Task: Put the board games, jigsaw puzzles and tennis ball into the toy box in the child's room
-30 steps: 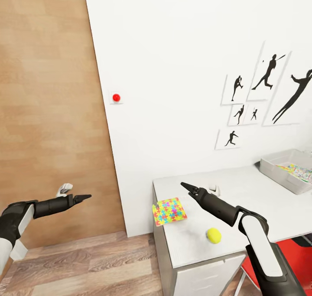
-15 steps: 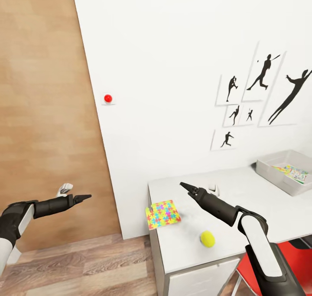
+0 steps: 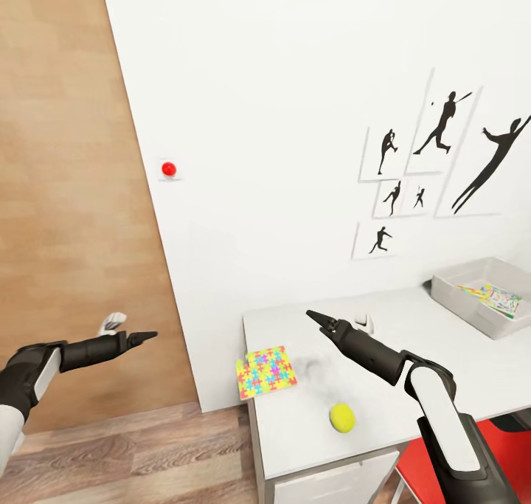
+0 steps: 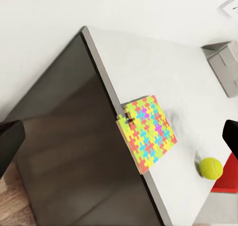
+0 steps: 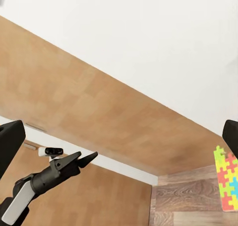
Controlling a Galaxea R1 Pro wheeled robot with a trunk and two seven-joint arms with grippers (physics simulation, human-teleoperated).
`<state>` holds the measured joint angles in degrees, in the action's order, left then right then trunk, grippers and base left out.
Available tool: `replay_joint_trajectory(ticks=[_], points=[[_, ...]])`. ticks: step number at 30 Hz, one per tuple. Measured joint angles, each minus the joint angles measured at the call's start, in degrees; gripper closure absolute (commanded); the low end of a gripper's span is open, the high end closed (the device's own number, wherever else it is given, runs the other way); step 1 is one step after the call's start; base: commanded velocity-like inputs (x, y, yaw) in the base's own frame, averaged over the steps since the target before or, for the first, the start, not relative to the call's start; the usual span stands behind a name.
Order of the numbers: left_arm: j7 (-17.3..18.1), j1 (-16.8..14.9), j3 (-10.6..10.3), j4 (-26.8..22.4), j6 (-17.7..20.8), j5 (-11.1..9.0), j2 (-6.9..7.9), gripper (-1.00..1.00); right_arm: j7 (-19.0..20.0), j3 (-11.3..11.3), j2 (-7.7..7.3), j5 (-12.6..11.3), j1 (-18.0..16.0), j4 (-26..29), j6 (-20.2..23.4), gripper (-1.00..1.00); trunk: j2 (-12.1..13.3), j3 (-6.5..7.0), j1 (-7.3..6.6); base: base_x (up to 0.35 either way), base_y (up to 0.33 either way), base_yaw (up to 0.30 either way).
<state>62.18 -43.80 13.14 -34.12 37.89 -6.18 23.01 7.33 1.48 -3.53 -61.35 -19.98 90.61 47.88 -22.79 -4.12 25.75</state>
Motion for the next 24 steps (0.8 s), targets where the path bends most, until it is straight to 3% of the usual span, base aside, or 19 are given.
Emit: replay_joint_trajectory(ticks=[7,14,15,24], points=[[-0.70,0.00,0.00,0.00,0.30,0.27,-1.44,-1.00,0.00,0.01,0.00,0.04,0.00,-0.04,-0.05,-1.00,0.00,0.00,0.00,0.001,-0.002,0.000],[-4.92,-0.04,0.03,0.00,0.47,0.19,-2.26,-1.00,-0.05,-0.02,0.00,0.08,0.01,-0.08,-0.09,-1.00,0.00,0.00,0.00,0.000,0.000,0.000],[-6.75,-0.07,0.03,0.00,0.49,0.17,-2.75,-1.00,-0.07,-0.02,0.00,0.10,0.00,-0.09,-0.11,-1.00,-0.38,-0.18,0.22,0.000,0.000,0.000],[-11.92,-0.17,0.01,0.04,0.47,0.25,-3.90,-1.00,0.00,0.00,-0.70,0.21,0.00,0.00,-1.36,-1.00,-4.01,-1.80,2.20,0.000,0.000,0.000]])
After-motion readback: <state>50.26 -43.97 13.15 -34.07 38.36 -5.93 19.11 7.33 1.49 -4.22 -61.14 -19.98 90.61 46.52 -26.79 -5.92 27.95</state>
